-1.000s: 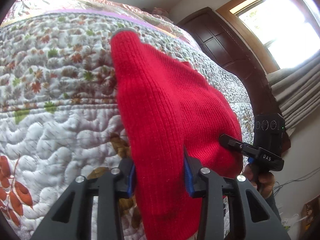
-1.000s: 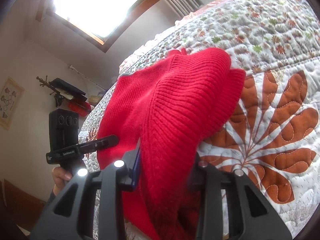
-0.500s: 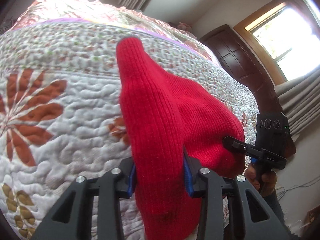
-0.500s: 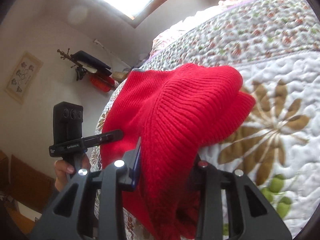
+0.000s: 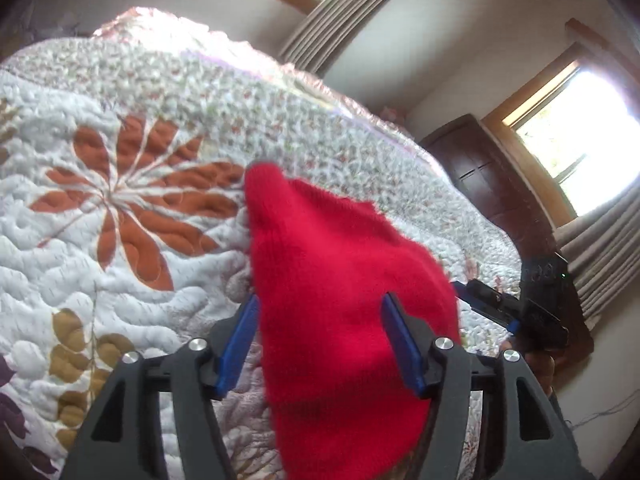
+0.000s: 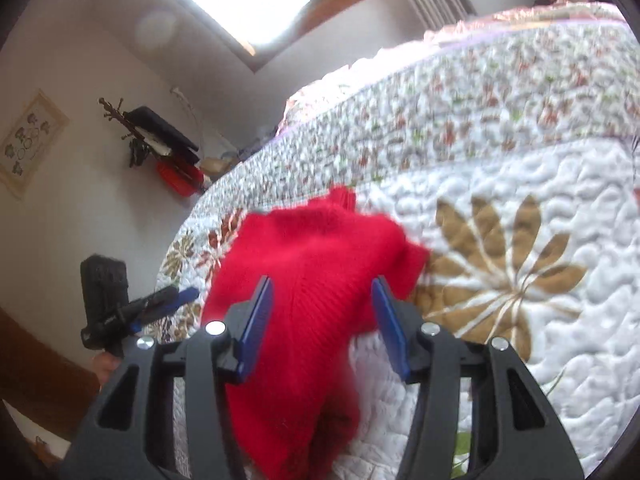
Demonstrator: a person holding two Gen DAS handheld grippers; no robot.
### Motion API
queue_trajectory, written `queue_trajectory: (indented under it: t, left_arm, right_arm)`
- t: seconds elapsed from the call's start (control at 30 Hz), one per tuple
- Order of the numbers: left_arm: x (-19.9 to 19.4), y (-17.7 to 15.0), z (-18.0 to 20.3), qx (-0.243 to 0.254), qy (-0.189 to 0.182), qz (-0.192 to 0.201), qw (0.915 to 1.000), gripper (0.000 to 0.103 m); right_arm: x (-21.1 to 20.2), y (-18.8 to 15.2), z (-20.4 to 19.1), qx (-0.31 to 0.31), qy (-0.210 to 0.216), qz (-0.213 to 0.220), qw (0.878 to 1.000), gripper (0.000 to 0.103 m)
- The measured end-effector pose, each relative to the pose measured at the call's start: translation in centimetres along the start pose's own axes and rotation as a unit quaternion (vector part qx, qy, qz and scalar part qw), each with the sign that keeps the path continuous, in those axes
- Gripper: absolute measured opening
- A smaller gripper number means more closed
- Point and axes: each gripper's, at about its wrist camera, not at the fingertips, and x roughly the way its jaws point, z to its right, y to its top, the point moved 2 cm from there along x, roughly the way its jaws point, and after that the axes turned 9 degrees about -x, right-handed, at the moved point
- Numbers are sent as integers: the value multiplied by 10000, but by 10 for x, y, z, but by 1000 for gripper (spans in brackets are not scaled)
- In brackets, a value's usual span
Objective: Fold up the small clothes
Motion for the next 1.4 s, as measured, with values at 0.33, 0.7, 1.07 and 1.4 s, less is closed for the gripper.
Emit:
queue_trajectory:
  t: [0.33, 0.7, 1.07, 1.4]
  left_arm:
    - [63, -63, -8, -103, -443, -945, 9945, 60]
    - [35, -87, 1, 107, -398, -607, 9973, 77]
    - [-24, -122, 51, 721, 959, 228, 9925, 96]
    - [-178, -282, 122, 924, 2771, 1021, 9509, 99]
  right_arm:
    - [89, -13, 13, 311, 712, -695, 9945, 8]
    - [28, -53, -26, 36, 1387, -331, 9898, 18]
    - [-38, -102, -66, -349, -684, 211, 9968, 97]
    - [-185, -257, -228, -1414, -2566, 636, 9540, 100]
